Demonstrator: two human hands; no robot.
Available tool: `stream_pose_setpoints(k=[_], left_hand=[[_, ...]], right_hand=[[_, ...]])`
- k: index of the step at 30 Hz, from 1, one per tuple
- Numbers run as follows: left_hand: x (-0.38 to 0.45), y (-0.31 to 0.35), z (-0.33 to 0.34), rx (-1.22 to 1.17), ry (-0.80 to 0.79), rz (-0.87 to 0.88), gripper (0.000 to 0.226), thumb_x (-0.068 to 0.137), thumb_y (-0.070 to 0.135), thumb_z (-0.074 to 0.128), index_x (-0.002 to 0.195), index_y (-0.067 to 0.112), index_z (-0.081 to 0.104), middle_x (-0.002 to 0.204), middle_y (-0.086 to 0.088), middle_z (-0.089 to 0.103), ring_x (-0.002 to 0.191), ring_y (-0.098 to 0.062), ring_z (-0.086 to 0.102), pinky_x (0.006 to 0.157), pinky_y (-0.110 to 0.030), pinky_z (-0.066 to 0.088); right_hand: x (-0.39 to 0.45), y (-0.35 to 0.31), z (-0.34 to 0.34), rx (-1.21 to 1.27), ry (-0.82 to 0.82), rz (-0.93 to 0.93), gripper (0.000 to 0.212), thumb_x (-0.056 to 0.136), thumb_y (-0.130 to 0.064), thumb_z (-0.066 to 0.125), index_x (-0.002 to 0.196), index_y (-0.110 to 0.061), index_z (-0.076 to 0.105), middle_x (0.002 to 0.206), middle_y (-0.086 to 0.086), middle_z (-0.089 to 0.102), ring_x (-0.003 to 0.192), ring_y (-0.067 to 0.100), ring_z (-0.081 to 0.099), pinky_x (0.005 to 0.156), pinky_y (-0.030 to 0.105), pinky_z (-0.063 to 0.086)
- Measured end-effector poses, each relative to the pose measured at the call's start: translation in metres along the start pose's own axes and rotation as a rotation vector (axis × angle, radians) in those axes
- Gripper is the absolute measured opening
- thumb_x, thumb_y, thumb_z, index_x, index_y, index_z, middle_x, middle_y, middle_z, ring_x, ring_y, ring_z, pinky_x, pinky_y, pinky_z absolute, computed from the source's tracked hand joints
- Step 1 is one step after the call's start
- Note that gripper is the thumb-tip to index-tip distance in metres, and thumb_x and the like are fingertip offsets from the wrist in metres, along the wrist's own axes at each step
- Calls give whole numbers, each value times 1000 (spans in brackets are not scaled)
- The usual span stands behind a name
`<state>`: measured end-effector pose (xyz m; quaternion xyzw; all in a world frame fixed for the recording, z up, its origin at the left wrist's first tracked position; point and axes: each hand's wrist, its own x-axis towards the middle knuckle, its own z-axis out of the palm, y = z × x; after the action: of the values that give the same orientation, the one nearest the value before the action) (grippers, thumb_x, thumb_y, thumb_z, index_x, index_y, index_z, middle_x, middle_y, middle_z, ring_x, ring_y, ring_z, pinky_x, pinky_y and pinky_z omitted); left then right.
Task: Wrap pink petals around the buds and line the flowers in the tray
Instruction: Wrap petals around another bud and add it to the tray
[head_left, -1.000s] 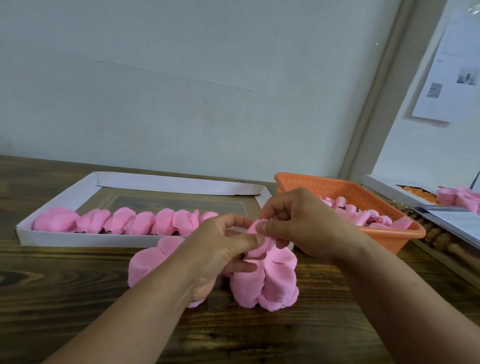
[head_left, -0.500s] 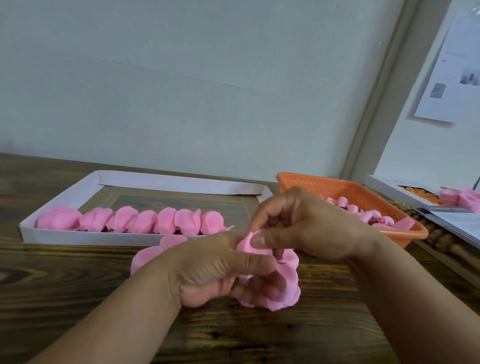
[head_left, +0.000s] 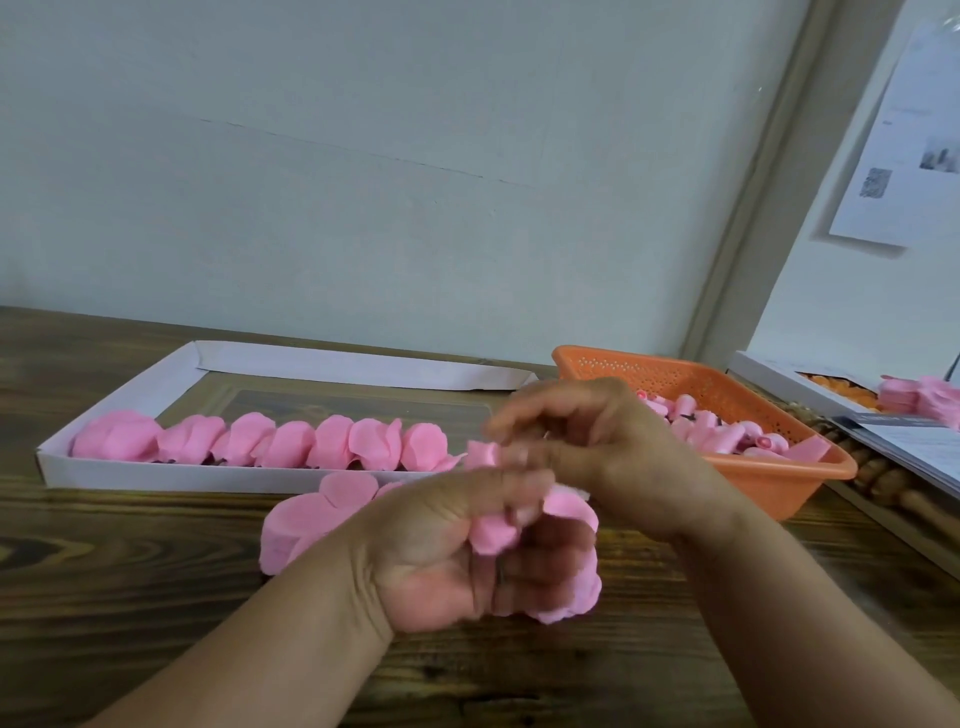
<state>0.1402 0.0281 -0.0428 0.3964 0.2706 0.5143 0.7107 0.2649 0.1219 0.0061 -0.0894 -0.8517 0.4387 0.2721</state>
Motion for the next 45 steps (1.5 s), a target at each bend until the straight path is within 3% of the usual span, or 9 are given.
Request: stream_pose_setpoints(k=[4,9,14,18,23,28,32,40,45], left_hand=[[9,5,0,-163,357,165,26,68,27,69,52,12,55,77,-15,73,67,-22,73,64,-35,60],[14,4,8,-297,464,187,26,74,38,64,74,12,59,80,-10,73,67,-18,70,73,-38,59],[14,6,16,-310,486,158,66,91,46,50,135,-3,46,49,2,62,49,-9,65,45,-25,53],[17,4,14,-349,596,167,47,89,46,58,110,4,61,84,-6,75,66,-16,72,47,-26,54],[17,-2,17,-303,671,305,38,90,44,56,84,9,69,93,-7,76,80,-19,72,64,-30,55],[11,-7,18,-269,570,325,35,77,41,65,57,13,73,67,-3,67,68,-12,70,70,-28,58],[8,-6,12,-172,560,262,27,67,40,68,54,17,72,85,-4,74,72,-16,71,86,-38,48],[12,-5,12,-14,642,250,49,83,46,56,42,20,52,92,-5,76,65,-15,72,39,-20,37],[21,4,8,155,762,219,60,96,45,48,43,19,50,84,-6,76,64,-23,67,55,-28,41]], right_hand=[[-16,12,15,-152,606,-154,11,79,-3,69,75,-13,68,65,1,65,59,6,55,57,21,46],[-32,28,56,-619,485,-392,20,76,-20,69,94,-10,67,75,-2,63,65,14,59,54,30,50],[-25,34,56,-966,512,-521,25,80,-17,64,104,-10,59,76,6,64,59,25,59,47,36,48],[-25,32,62,-989,569,-495,14,78,-11,69,90,-4,72,76,7,68,56,25,60,44,35,48],[-24,26,74,-699,642,-377,18,72,-5,72,90,-7,72,79,4,68,62,22,63,48,37,51],[-22,21,84,-243,641,-167,12,71,-4,71,80,-11,68,66,-11,58,57,5,52,53,22,44],[-26,15,84,224,565,20,14,72,0,70,79,-13,70,60,-6,64,52,5,56,50,17,43],[-32,18,83,769,463,410,12,70,-5,70,59,-10,66,56,7,59,41,11,43,37,18,30],[-32,15,61,573,333,365,20,80,-6,67,61,-11,71,63,10,65,47,18,55,40,24,41]])
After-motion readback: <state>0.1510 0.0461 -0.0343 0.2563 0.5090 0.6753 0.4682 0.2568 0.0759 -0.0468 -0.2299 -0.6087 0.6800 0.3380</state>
